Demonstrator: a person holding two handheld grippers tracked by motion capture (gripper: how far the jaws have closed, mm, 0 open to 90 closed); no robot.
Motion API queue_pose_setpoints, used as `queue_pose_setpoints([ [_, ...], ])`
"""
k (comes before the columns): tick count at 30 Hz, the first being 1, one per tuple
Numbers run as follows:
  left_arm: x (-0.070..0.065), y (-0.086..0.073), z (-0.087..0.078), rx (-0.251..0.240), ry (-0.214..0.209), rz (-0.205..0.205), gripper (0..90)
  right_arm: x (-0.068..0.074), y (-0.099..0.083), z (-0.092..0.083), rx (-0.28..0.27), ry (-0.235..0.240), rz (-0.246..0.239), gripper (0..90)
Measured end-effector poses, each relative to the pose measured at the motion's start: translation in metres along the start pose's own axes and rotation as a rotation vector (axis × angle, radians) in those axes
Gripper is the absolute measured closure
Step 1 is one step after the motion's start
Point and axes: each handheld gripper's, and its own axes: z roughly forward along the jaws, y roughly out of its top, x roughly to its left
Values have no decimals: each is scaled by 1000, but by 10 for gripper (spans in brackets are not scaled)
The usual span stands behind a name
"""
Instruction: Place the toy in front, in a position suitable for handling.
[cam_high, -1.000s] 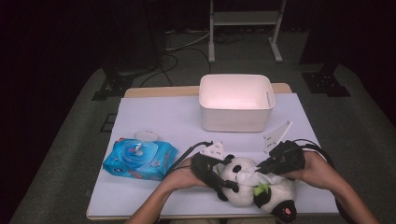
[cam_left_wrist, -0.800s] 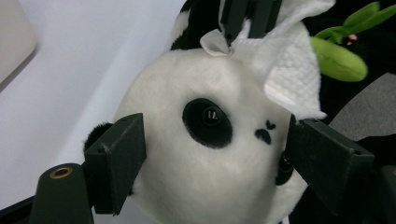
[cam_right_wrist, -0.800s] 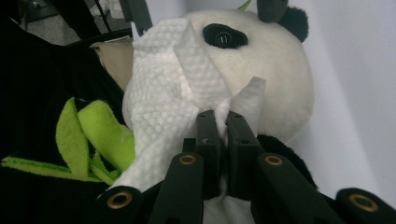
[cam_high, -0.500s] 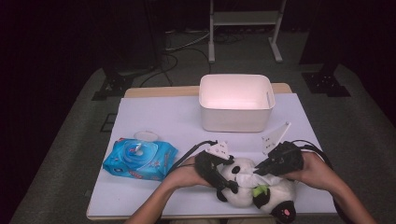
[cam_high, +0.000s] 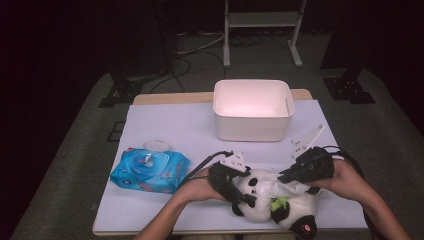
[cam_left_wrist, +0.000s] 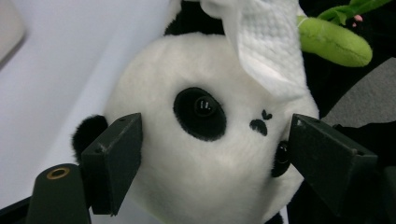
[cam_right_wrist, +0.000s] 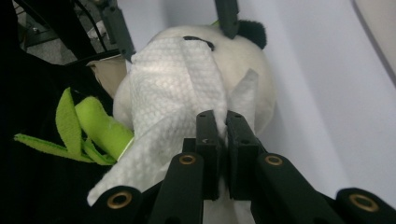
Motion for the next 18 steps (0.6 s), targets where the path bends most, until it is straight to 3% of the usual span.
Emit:
queue_pose_setpoints([
  [4, 1, 1, -3, -13, 4, -13, 169, 5, -4, 9, 10, 32, -9, 846],
  [7, 4, 2, -6, -17, 11, -23, 156, 11, -5, 20, 48, 43, -27, 847],
  [10, 6, 3, -5, -19, 4, -31, 157, 16, -3, 21, 54, 39, -44, 847],
  [12, 4, 4, -2, 5, -25, -16, 190, 18, -3, 21, 59, 41, -48, 846],
  [14, 1, 4, 4, 32, -24, 4, 195, 19, -1, 20, 64, 37, -51, 846],
  [18, 1, 1, 4, 13, -30, -7, 189, 16, 6, 17, 65, 43, -49, 847],
])
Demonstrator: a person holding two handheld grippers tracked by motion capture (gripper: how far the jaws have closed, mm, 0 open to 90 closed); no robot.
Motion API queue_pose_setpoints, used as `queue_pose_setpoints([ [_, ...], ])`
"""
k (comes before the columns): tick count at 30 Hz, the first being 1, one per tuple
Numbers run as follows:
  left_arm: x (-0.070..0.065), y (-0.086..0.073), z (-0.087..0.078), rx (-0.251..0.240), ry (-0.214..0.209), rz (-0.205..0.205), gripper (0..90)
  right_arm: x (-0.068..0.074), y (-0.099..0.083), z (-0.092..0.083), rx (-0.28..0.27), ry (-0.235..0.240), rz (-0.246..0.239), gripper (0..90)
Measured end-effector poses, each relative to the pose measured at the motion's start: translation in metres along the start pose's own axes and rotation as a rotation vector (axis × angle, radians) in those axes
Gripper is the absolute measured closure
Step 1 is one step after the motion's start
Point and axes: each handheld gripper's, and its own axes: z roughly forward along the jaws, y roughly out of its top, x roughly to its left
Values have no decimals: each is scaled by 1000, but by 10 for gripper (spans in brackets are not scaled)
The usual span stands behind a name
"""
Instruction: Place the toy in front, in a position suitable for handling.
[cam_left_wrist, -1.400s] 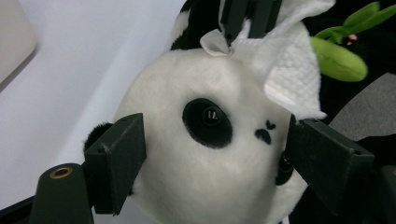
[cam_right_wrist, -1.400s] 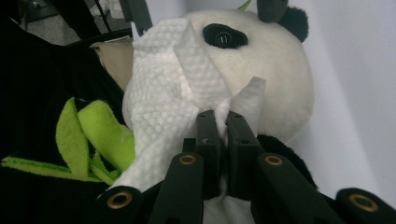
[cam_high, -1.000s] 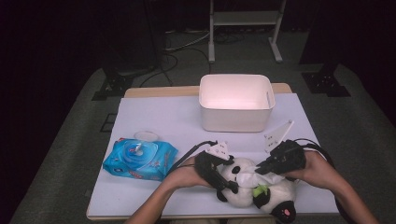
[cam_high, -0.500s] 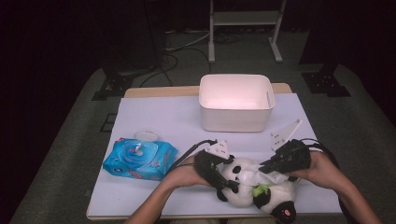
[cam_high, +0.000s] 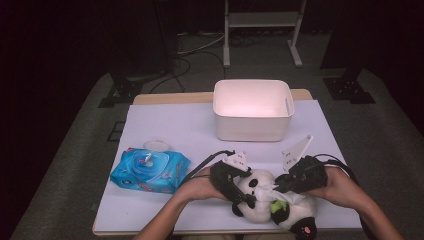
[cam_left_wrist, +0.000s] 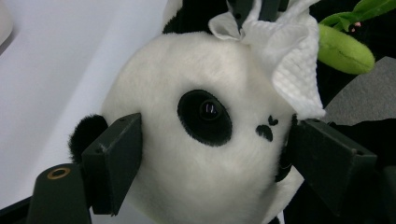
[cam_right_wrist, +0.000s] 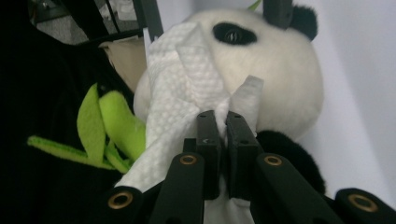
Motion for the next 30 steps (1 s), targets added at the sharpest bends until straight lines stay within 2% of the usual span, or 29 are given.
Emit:
queue_pose_setpoints([
  [5, -3, 0, 0, 1, 8, 14, 189, -9, 12, -3, -23, -3, -3, 847],
  [11, -6, -3, 0, -12, 13, 18, 188, -26, 26, 4, -11, -13, 11, 846],
  [14, -5, -3, -2, -11, 17, 19, 189, -32, 27, 8, -7, 3, 19, 847],
  [20, -1, -3, -13, -41, 18, -4, 179, -21, 19, 10, -24, 34, 9, 847],
  [24, 3, -3, -18, -52, 20, -21, 159, -10, 18, 9, -36, 36, -23, 847],
  [30, 9, -5, -14, -42, 2, -50, 119, 0, 15, 11, -63, 37, -48, 846],
])
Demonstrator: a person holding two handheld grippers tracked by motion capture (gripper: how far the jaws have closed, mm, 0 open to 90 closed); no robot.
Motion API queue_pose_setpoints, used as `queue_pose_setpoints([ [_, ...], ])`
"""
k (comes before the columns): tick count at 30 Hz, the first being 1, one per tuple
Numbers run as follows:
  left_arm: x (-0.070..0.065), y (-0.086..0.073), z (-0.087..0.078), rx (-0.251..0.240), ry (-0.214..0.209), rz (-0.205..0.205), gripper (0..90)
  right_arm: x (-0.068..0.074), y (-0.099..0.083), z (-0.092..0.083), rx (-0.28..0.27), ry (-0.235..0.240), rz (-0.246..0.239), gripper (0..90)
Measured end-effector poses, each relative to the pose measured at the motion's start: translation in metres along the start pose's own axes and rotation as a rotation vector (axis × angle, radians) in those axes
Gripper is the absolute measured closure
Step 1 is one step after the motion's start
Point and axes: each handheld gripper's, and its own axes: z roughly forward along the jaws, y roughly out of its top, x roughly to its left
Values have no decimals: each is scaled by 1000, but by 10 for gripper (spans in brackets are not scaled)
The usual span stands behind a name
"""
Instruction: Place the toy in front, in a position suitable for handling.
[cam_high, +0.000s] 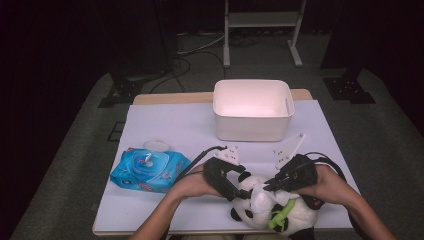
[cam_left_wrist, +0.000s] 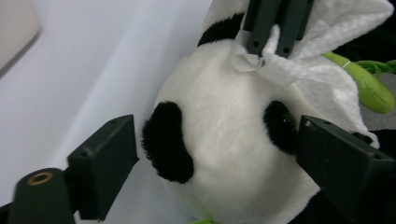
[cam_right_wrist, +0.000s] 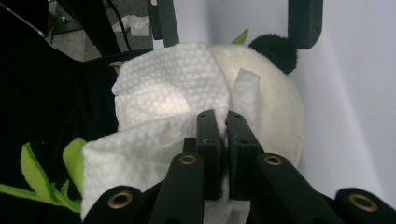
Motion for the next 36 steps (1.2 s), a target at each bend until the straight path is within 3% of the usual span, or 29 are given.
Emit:
queue_pose_setpoints([
  [2, 2, 0, 2, 7, -22, -9, 121, 0, -1, 0, -3, -2, 0, 846],
  [10, 17, -7, 18, 20, -173, -93, 107, -2, 1, 1, 2, -1, -8, 845],
  [14, 20, -6, 17, 22, -195, -92, 254, -5, -1, 0, -6, 7, 5, 843],
  [15, 19, -5, 15, 25, -190, -70, 303, -6, -1, 0, -9, 6, 8, 843],
  [19, 17, -1, 13, 17, -153, -53, 409, -8, -1, -4, -15, -15, 8, 843],
  [24, 18, 6, 5, 9, -93, -8, 436, -15, 0, -9, -30, -24, 20, 843],
  [28, 18, 13, -11, 2, -26, 32, 436, -22, 7, -15, -50, -32, 22, 843],
  [32, 17, 13, -26, 6, 9, 66, 445, -28, 15, -22, -41, -63, 13, 843],
  [34, 17, 10, -39, -23, 28, 86, 571, -30, 16, -25, -36, -74, 18, 844],
  [36, 16, 7, -42, -7, 27, 91, 576, -32, 15, -26, -32, -78, 27, 844],
])
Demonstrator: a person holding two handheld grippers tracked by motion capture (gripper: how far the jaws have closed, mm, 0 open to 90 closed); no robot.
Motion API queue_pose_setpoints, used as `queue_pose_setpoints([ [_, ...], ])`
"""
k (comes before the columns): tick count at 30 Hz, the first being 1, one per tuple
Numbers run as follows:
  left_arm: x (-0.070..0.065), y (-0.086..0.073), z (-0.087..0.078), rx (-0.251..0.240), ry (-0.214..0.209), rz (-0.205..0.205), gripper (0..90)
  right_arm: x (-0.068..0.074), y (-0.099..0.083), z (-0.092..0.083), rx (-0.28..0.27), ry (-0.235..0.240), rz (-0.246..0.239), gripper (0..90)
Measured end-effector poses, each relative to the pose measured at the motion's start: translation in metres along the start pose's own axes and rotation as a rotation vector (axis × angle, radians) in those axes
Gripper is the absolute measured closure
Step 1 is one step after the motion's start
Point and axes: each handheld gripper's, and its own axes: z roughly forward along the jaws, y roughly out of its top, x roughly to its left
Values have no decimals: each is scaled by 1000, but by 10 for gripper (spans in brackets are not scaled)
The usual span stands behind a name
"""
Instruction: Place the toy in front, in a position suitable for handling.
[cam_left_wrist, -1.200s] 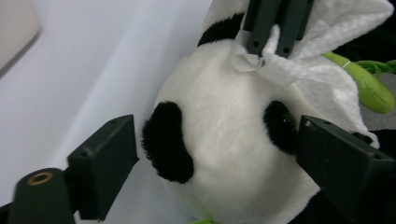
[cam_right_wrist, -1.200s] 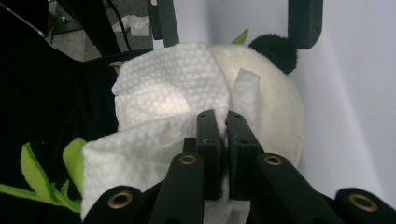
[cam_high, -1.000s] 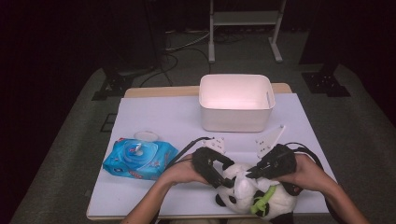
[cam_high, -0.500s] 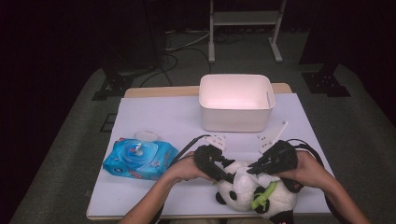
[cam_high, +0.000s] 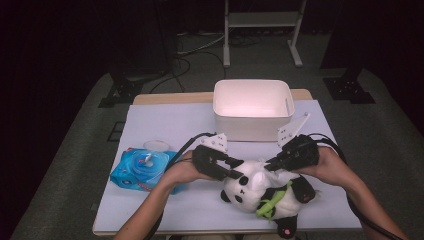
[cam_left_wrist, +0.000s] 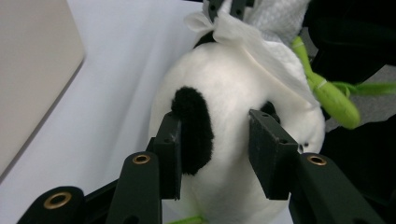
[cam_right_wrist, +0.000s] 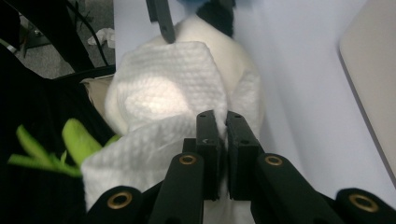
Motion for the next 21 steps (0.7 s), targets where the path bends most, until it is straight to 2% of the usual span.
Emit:
queue_pose_setpoints([
  [3, 0, -9, 2, -3, -1, -25, 534, -1, -5, 9, 19, 25, 17, 845],
  [5, 0, -14, 3, 2, 2, -32, 517, 2, -7, 21, 44, 27, 4, 848],
  [6, 0, -16, 2, -5, -10, -40, 502, 3, -8, 22, 33, 31, 5, 848],
  [9, -1, -19, -1, -13, -7, -41, 448, 6, -9, 25, 9, 42, 7, 848],
  [10, 0, -18, -1, -5, 6, -43, 382, 7, -9, 25, 3, 49, 11, 848],
  [11, 0, -18, -1, -1, 8, -39, 363, 8, -9, 26, -2, 54, 9, 848],
  [14, -1, -17, 4, 5, -27, -32, 287, 12, -10, 27, -2, 49, -6, 847],
  [17, -2, -17, 12, 7, -68, -45, 254, 13, -10, 27, -10, 52, -3, 847],
  [21, 2, -18, 13, 2, -88, -73, 263, 13, -11, 26, -13, 63, 5, 846],
])
